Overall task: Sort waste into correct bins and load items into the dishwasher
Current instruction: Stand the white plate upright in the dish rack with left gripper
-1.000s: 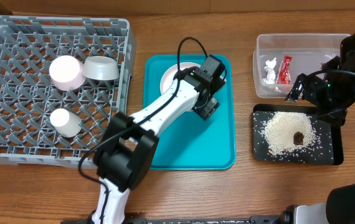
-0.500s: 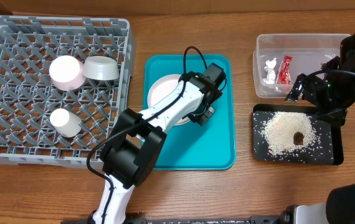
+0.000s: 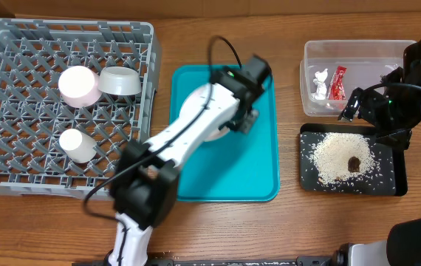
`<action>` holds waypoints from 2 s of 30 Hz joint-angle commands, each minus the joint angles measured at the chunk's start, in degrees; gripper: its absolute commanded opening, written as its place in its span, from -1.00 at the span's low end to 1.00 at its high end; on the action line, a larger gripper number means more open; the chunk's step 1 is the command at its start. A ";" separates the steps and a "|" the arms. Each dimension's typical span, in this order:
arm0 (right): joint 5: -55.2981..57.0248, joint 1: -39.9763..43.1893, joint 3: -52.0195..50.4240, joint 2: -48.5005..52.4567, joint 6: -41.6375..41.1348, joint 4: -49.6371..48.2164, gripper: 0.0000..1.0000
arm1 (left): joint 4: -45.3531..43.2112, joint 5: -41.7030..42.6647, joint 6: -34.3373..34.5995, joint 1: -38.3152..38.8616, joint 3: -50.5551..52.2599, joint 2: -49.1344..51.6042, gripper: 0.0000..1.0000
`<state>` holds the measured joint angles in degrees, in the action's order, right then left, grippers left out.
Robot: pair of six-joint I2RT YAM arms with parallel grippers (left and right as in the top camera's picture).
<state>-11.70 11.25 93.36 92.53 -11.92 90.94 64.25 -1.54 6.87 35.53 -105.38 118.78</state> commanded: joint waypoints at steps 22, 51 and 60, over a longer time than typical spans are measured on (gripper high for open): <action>0.31 0.09 0.46 -0.59 0.42 0.17 1.00 | 13.49 45.62 -16.81 -38.53 -1.88 -16.87 -0.92; 0.31 0.09 0.46 -0.59 0.42 0.24 1.00 | 16.39 37.57 -15.41 -45.24 4.57 -15.15 0.59; -3.17 -0.66 0.46 -0.59 0.42 -4.15 1.00 | 13.53 25.22 -7.39 -44.57 2.14 -23.74 1.00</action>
<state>-12.53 11.18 93.36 92.53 -11.90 88.31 78.61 32.25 -6.55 -9.54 -100.73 100.31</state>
